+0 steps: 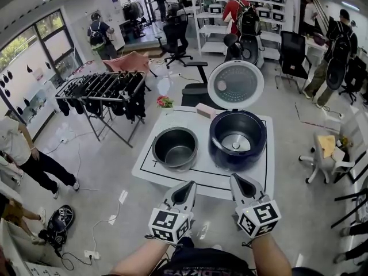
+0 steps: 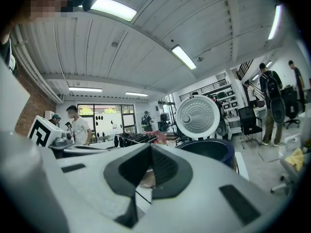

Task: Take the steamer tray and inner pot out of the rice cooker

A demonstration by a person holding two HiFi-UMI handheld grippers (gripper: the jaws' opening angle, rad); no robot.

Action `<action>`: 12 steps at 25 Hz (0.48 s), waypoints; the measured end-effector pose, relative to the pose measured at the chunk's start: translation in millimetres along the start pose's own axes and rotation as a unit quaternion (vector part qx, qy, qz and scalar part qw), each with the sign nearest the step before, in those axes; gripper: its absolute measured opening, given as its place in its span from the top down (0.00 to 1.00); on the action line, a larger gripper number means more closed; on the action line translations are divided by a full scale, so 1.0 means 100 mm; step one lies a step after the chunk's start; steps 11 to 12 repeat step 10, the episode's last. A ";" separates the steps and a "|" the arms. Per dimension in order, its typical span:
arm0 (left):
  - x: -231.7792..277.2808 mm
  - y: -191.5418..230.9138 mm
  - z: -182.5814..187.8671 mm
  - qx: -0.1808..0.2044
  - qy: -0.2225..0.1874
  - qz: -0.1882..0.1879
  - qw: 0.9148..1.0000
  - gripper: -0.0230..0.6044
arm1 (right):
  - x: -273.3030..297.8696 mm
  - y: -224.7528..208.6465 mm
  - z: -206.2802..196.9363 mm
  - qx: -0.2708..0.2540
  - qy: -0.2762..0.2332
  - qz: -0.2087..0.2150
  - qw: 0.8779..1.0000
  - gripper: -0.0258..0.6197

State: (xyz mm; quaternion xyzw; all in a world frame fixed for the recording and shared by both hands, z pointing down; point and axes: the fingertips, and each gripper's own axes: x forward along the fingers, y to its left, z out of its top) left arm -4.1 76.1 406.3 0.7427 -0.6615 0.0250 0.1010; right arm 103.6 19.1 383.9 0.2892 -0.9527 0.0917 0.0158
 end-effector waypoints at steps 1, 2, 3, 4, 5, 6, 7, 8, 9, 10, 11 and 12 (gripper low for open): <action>0.00 -0.01 0.01 0.000 0.000 0.000 1.000 0.96 | 0.00 0.00 0.01 0.000 0.000 0.000 1.000 0.96; 0.00 -0.01 0.00 0.000 0.000 0.000 1.000 0.96 | -0.01 -0.01 0.01 0.000 0.000 0.000 1.000 0.96; 0.00 -0.02 0.00 0.000 0.001 0.000 1.000 0.96 | -0.01 -0.01 0.00 -0.001 0.000 0.000 1.000 0.96; 0.00 -0.02 0.00 0.000 0.001 0.000 1.000 0.96 | -0.02 -0.01 0.00 -0.001 0.001 0.000 1.000 0.96; 0.00 -0.03 0.00 -0.001 0.000 0.000 1.000 0.96 | -0.02 -0.01 0.01 -0.001 0.001 0.000 1.000 0.96; -0.01 -0.03 0.01 -0.001 0.000 0.000 1.000 0.96 | -0.02 0.00 0.01 -0.001 0.001 0.000 1.000 0.96; -0.01 -0.03 0.01 -0.001 0.000 0.000 1.000 0.96 | -0.03 0.00 0.02 -0.001 0.001 0.000 1.000 0.96; -0.02 -0.04 0.02 0.001 -0.001 -0.001 1.000 0.96 | -0.03 0.00 0.02 -0.001 0.001 0.000 1.000 0.96; -0.02 -0.04 0.03 0.003 -0.001 -0.002 1.000 0.96 | -0.04 0.00 0.03 0.000 0.001 0.000 1.000 0.96; -0.03 -0.05 0.04 0.006 -0.001 -0.004 1.000 0.96 | -0.04 0.01 0.03 0.000 0.002 -0.001 1.000 0.96; -0.03 -0.05 0.04 0.006 -0.001 -0.004 1.000 0.96 | -0.04 0.01 0.03 0.000 0.002 -0.001 1.000 0.96; -0.03 -0.05 0.04 0.006 -0.001 -0.004 1.000 0.96 | -0.04 0.01 0.03 0.000 0.002 -0.001 1.000 0.96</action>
